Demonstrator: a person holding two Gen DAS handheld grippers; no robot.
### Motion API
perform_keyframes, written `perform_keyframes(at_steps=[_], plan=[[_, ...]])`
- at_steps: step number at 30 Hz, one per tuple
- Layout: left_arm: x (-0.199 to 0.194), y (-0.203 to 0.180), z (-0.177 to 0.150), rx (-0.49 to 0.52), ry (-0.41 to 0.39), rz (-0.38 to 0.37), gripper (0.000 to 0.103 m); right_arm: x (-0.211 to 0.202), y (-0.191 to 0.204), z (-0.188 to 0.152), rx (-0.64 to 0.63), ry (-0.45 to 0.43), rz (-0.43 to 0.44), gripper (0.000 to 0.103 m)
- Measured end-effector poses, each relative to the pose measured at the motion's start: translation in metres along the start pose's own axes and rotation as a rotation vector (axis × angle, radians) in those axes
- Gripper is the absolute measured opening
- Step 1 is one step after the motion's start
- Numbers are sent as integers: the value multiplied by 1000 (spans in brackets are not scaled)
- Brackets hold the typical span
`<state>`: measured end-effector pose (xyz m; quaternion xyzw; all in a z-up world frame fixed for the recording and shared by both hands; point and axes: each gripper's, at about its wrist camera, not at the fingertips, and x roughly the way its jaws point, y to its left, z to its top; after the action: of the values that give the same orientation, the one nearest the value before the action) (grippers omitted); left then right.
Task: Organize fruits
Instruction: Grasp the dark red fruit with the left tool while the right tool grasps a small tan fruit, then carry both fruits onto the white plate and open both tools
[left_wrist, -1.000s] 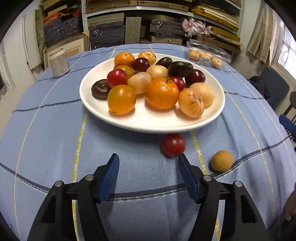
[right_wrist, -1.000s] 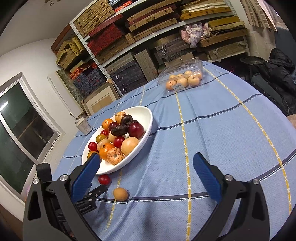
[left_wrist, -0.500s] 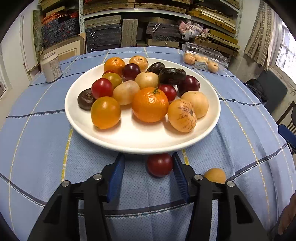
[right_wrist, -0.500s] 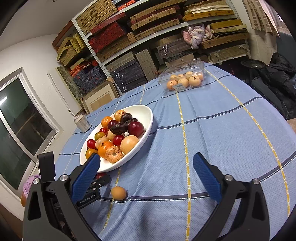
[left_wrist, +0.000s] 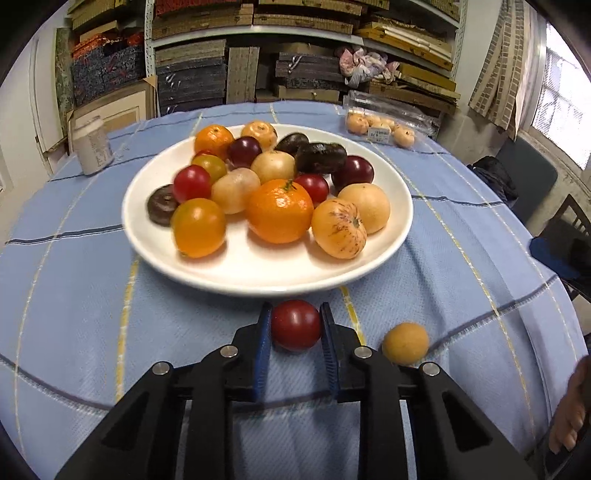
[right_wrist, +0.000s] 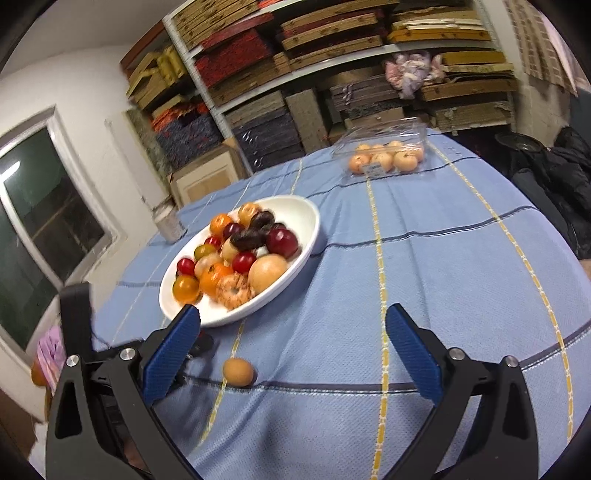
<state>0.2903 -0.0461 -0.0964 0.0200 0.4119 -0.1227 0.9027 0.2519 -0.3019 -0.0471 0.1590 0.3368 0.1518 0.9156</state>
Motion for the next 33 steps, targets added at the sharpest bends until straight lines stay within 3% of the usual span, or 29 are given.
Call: perform_keyframes(at_steps=[9, 13, 19, 23, 30, 33], plan=[[-46, 38, -19, -45, -93, 68, 25, 30, 57, -33, -305, 124, -32, 97], [-50, 46, -17, -76, -103, 43, 25, 48, 62, -41, -337, 186, -39, 71], [-50, 50, -18, -101, -91, -4, 25, 63, 77, -51, -401, 231, -50, 69], [-50, 50, -19, -109, -88, -20, 25, 73, 79, -53, -408, 278, -53, 55], [-45, 48, -20, -102, -71, -26, 25, 77, 76, -52, -379, 292, -51, 51], [-43, 47, -20, -98, -62, -23, 25, 77, 73, -49, -358, 285, -46, 42]])
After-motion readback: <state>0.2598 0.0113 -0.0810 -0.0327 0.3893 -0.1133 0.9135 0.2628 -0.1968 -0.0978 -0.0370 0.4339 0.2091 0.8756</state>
